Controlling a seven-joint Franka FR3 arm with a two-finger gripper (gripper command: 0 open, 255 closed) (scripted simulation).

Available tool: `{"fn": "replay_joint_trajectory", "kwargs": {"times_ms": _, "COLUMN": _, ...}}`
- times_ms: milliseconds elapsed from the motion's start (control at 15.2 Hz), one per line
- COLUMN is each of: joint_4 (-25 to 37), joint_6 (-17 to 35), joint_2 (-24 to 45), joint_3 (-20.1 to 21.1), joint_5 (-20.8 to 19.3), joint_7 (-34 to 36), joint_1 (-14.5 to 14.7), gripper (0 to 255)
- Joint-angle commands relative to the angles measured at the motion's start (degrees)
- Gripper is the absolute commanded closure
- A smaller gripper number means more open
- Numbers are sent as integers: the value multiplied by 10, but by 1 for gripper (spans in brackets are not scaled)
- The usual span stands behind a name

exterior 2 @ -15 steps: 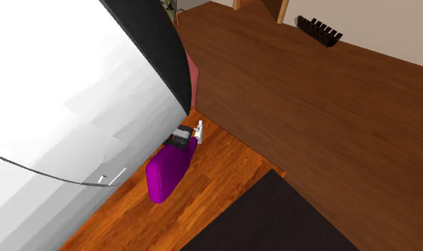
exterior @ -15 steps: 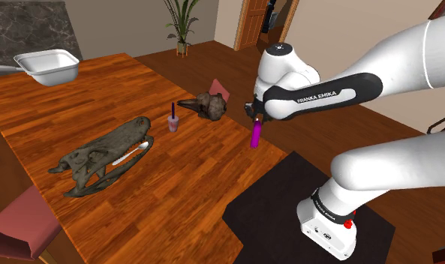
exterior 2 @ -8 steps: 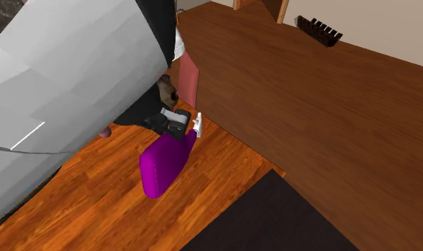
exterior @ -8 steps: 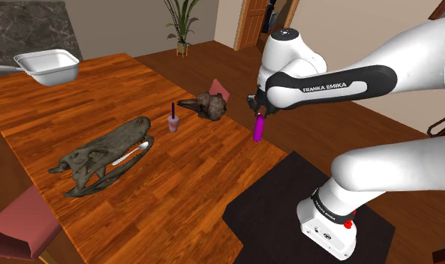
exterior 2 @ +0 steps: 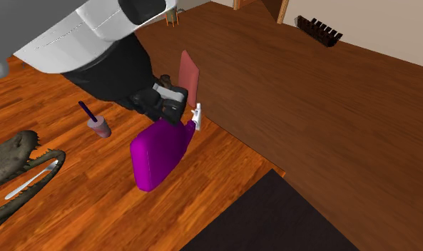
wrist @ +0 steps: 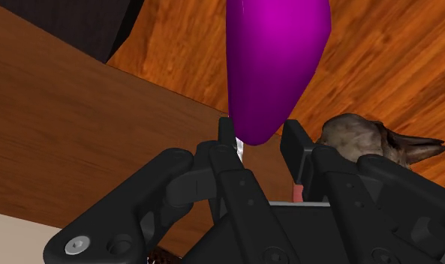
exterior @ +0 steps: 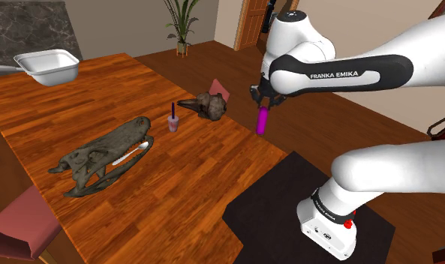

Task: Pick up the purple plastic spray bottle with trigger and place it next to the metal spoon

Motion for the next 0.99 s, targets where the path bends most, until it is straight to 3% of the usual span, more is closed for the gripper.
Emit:
{"fn": "replay_joint_trajectory", "kwargs": {"times_ms": 0, "joint_4": 21, "joint_6": -10, "joint_2": 13, "joint_3": 12, "joint_5": 0, "joint_7": 12, "joint_1": -2, "gripper": 255}}
{"fn": "replay_joint_trajectory", "kwargs": {"times_ms": 528, "joint_4": 167, "joint_6": -32, "joint_2": 162, "joint_3": 135, "joint_5": -46, "joint_7": 143, "joint_1": -40, "gripper": 255}}
{"fn": "replay_joint_trajectory", "kwargs": {"times_ms": 924, "joint_4": 304, "joint_6": -82, "joint_2": 319, "joint_3": 237, "joint_5": -153, "joint_7": 272, "joint_1": -70, "gripper": 255}}
